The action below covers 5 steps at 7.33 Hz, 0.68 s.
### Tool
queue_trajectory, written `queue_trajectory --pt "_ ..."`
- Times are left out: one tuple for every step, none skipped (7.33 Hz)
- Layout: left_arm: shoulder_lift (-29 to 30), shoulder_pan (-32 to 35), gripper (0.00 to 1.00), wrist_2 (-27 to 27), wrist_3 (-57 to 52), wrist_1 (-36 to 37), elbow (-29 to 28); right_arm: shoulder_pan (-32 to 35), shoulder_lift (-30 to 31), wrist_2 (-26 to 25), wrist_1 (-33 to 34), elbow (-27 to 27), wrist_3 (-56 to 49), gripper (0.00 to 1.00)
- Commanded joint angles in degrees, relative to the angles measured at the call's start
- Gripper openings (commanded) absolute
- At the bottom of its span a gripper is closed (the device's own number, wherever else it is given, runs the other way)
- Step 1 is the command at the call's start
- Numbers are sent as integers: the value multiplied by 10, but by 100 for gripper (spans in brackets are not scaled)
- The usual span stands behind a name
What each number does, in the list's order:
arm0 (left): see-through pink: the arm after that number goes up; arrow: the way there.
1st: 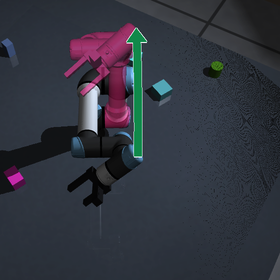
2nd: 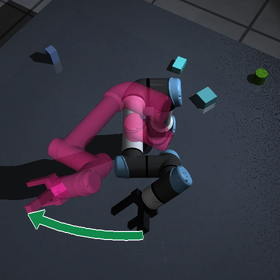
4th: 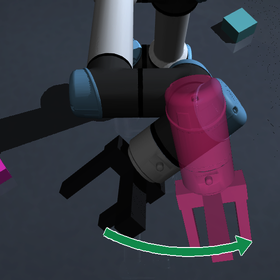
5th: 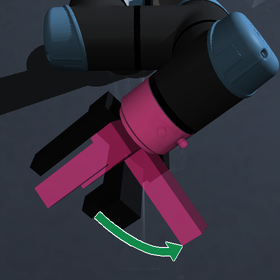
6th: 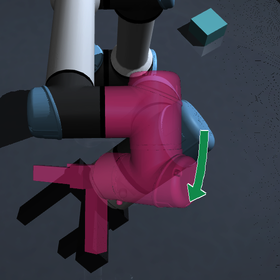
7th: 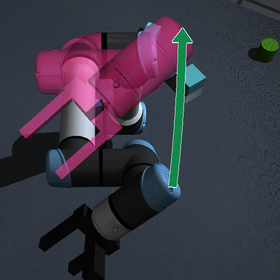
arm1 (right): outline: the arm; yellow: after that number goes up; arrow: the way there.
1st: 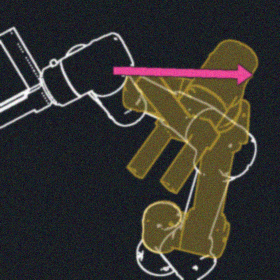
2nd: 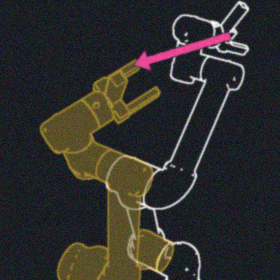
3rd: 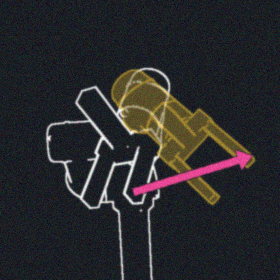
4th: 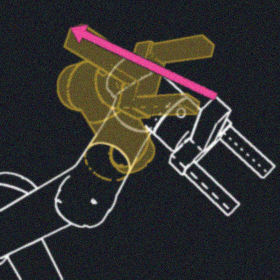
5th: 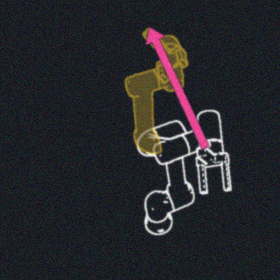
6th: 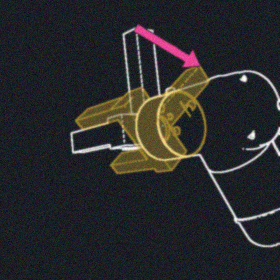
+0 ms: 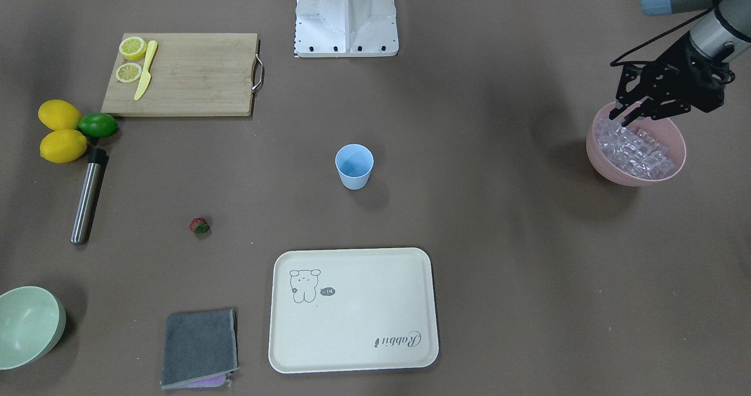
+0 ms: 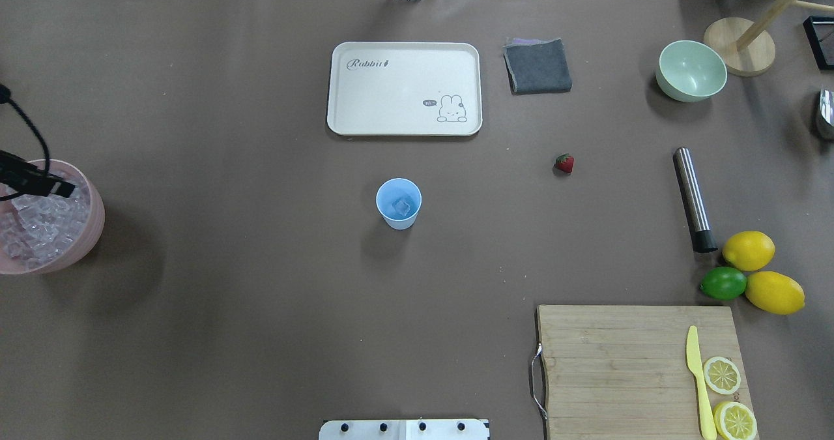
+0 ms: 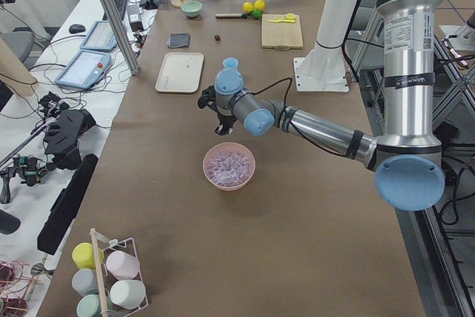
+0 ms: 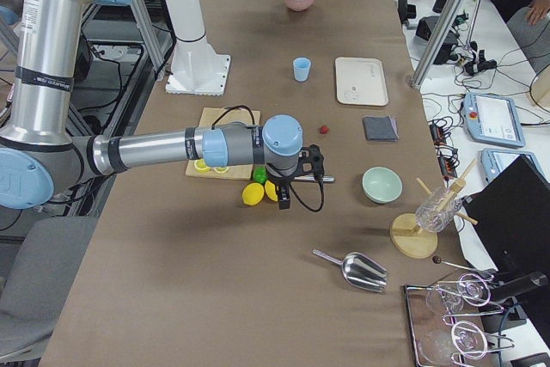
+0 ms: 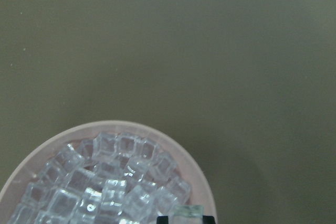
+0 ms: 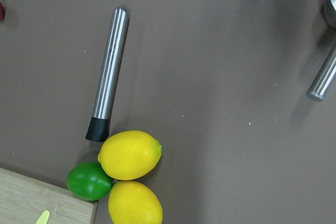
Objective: Mash ice and strawberries in cup
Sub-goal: 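Move the left gripper back into the pink bowl and grasp another ice cube, then carry the ice cube over the cup and release it inside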
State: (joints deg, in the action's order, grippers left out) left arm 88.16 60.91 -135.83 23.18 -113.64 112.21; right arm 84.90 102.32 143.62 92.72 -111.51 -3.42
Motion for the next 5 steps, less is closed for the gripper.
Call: queue_trajectory --pt "102 -108 0 63 192 7 -3 0 0 0 0 0 0 100" --pt "168 -156 0 98 259 64 -4 0 -1 -1 0 2 0 100" --pt "245 -178 0 137 286 155 -5 0 -1 -1 0 2 0 100" --pt "307 -243 0 192 331 217 -9 0 -1 -1 0 4 -1 100" --pt "349 -271 0 229 369 230 -27 0 -1 -1 0 5 -1 100"
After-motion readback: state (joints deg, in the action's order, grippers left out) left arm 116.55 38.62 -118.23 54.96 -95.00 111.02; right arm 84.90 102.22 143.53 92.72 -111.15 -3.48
